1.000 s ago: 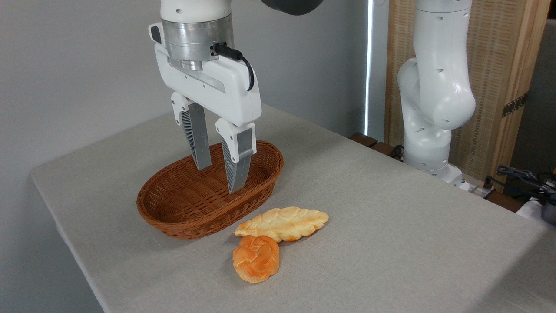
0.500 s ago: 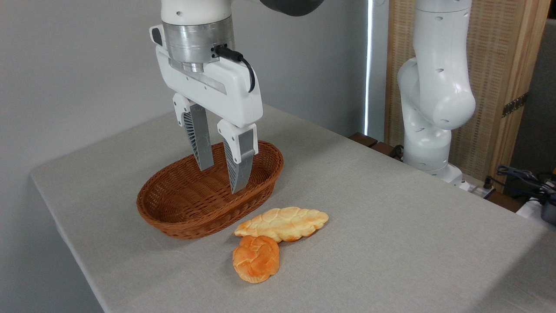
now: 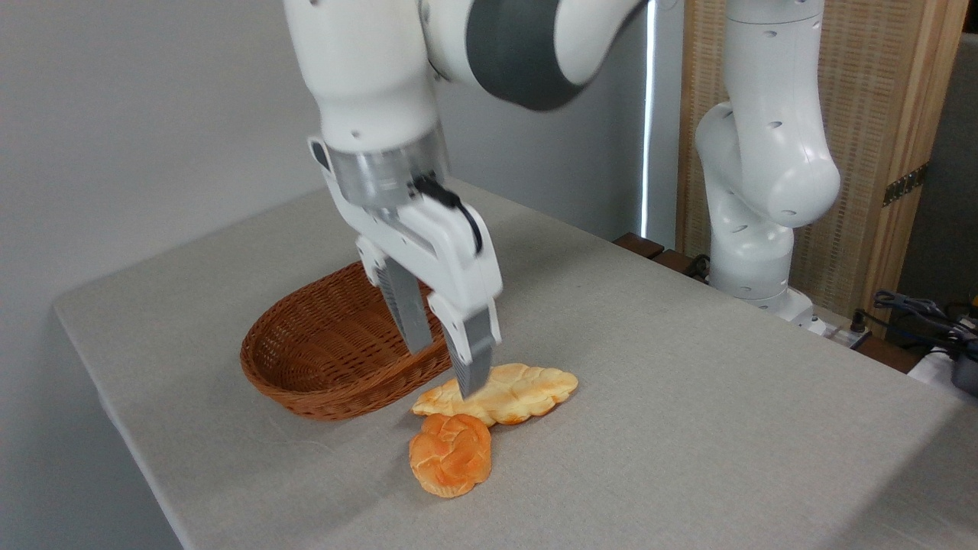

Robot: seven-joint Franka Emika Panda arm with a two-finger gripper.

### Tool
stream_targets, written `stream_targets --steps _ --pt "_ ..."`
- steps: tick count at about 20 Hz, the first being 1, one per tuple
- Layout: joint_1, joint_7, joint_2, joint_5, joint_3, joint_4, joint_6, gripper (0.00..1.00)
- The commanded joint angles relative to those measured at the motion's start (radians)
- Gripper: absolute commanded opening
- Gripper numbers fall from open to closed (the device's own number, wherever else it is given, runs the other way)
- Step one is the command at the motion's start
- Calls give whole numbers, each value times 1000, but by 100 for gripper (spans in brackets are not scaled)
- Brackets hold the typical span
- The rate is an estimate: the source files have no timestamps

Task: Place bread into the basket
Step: 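Move the gripper over the round orange bun and lower onto it, then close the gripper fingers around the round orange bun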

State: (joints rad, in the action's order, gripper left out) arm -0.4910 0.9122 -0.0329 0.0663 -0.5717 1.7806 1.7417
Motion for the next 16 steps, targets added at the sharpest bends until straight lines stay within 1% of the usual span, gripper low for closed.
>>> stream_targets --steps 1,5,9,11,13,16 --pt "20 66 -1 -11 -2 63 64 100" --pt "20 68 -36 -11 0 95 122 100" --pt "14 71 -67 -11 7 151 231 100" --pt "8 68 -70 -10 9 161 249 100" --pt "5 68 -70 3 12 161 252 100" --pt "5 71 -70 3 32 169 252 100"
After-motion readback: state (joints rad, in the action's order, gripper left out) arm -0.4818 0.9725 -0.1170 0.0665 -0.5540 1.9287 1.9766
